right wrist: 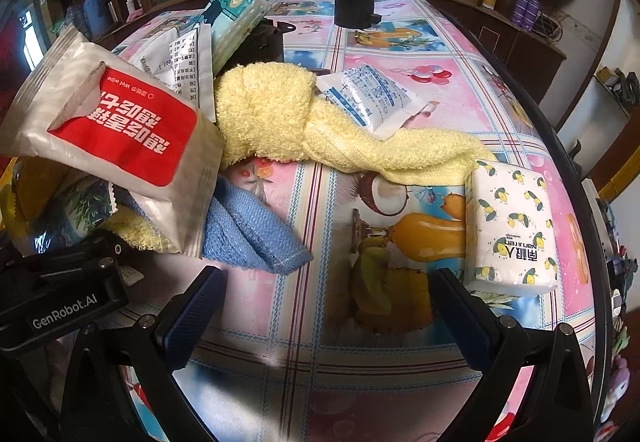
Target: Organize soft objects
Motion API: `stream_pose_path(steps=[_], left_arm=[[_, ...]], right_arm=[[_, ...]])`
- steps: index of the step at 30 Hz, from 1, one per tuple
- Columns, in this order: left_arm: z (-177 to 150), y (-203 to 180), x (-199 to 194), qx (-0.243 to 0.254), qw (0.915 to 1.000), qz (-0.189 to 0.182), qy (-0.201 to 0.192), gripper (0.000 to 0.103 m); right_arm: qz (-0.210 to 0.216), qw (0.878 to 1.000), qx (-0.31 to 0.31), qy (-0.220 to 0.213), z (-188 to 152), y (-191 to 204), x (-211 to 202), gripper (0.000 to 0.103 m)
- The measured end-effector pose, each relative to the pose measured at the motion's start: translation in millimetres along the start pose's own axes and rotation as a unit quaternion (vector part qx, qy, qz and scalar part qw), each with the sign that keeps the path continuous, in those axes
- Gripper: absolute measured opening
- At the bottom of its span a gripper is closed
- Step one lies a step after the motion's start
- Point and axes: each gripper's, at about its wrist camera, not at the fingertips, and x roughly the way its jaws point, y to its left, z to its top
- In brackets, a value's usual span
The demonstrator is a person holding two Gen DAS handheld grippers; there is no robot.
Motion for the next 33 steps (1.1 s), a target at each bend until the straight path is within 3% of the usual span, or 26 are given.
stream_pose_path(steps=[5, 9, 12, 15, 19, 23, 25, 27, 29, 30, 31, 33], left_arm=[[-2.9, 24.7, -53.3, -0.025, 0.9972, -0.050, -0.050, 0.101], [-4.7, 43.4, -131.3, -0.019, 0.9843, -0.080, -0.156, 0.101], [-9.8, 69.3, -203.5, -0.007, 0.9626, -0.064, -0.263, 0.102], [-7.6, 107.6, -262.0, -0.002, 0.9439, -0.049, -0.327, 0.102], [-8.2, 155.3, -331.5, -0.010, 0.9185, 0.002, -0.395, 0.103], [-3.1, 190.9, -390.0, -0.015, 0.8960, 0.098, -0.433, 0.103], [4.2, 198.1, -403.8, -0.006, 0.8932, 0.136, -0.428, 0.103], [4.7, 202.9, -412.9, 0.004, 0.8872, 0.172, -0.428, 0.103], [-4.4, 207.8, -409.7, 0.003, 0.8835, 0.176, -0.434, 0.103], [-9.7, 210.4, -402.3, -0.001, 0.8859, 0.162, -0.435, 0.103], [-14.0, 212.2, -394.8, -0.005, 0.8896, 0.146, -0.433, 0.103], [-23.6, 219.1, -371.2, -0.014, 0.9086, 0.084, -0.409, 0.103]], right_arm=[[-0.026, 0.998, 0.004, -0.052, -6.2, -6.8, -34.9, 0.102], [-0.020, 0.995, 0.014, -0.096, -6.9, -15.4, -74.9, 0.103], [-0.019, 0.991, 0.015, -0.133, -5.0, -18.6, -109.6, 0.103], [-0.025, 0.983, -0.006, -0.184, 0.4, -18.7, -155.2, 0.103], [-0.072, 0.960, -0.047, -0.265, 19.1, -21.4, -228.0, 0.103], [-0.093, 0.938, -0.058, -0.329, 52.0, -34.1, -300.5, 0.103], [-0.094, 0.932, -0.061, -0.344, 71.8, -38.5, -326.2, 0.103], [-0.121, 0.919, -0.070, -0.369, 87.4, -37.4, -345.3, 0.103], [-0.144, 0.898, -0.078, -0.408, 90.7, -31.9, -356.9, 0.103], [-0.137, 0.892, -0.081, -0.424, 87.2, -29.9, -356.7, 0.103], [-0.122, 0.891, -0.084, -0.428, 84.1, -27.8, -348.8, 0.103], [-0.082, 0.915, -0.087, -0.386, 80.7, -20.7, -317.8, 0.103]])
